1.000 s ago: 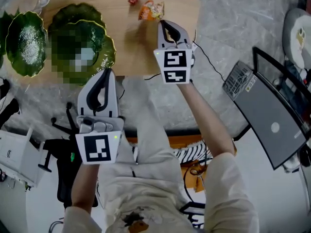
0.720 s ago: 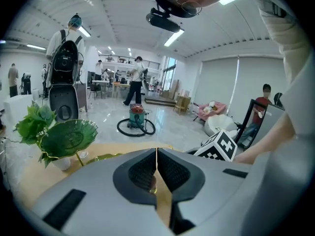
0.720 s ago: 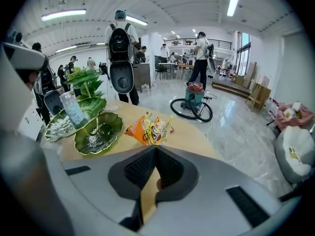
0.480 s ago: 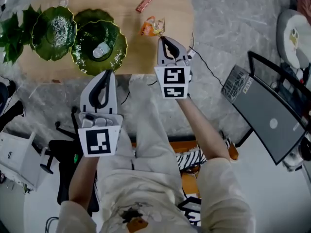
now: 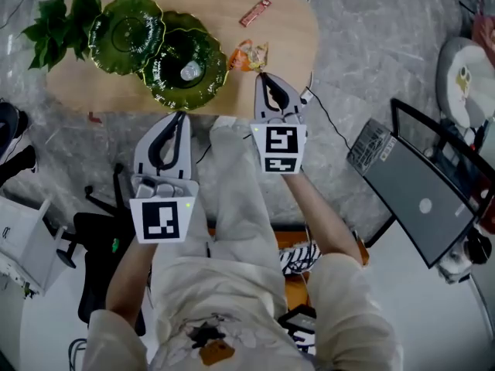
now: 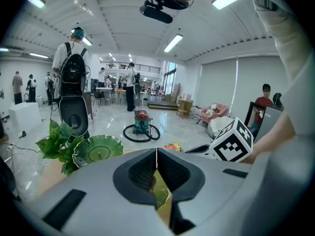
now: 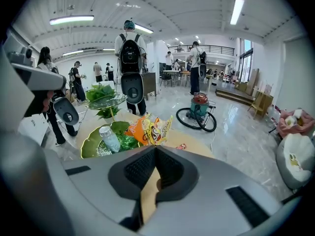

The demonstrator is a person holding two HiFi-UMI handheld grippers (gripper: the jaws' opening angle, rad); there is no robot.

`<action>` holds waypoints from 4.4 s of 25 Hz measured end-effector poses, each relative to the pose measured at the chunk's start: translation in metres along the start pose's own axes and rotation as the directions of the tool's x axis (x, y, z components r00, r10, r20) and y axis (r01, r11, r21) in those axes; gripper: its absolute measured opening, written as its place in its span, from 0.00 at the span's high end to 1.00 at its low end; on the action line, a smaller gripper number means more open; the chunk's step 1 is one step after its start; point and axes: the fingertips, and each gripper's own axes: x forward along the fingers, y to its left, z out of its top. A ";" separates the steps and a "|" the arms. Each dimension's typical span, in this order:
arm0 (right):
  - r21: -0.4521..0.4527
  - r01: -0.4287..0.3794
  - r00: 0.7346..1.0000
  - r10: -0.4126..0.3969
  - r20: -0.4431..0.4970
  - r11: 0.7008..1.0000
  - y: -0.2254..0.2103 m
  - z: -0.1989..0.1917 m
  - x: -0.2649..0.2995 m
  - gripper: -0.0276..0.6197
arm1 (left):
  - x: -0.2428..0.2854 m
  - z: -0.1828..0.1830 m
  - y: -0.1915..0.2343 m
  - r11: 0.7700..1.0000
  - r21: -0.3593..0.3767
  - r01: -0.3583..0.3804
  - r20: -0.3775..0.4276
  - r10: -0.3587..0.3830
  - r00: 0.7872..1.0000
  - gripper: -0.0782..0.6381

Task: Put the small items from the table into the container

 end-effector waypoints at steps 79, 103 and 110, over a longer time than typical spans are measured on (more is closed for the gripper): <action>0.092 -0.103 0.995 0.104 -0.006 0.990 0.119 0.026 -0.002 0.95 | -0.041 -0.003 0.066 0.999 -0.019 -0.039 0.033 0.040 0.999 0.88; 0.100 -0.047 0.988 0.032 0.151 0.994 0.004 0.055 -0.097 0.94 | -0.010 0.067 -0.065 0.994 0.071 0.081 0.085 -0.087 0.993 0.88; 0.001 -0.108 0.989 0.108 0.106 0.994 -0.019 0.033 -0.065 0.93 | 0.013 0.045 -0.073 0.994 0.056 0.093 0.041 -0.095 0.995 0.88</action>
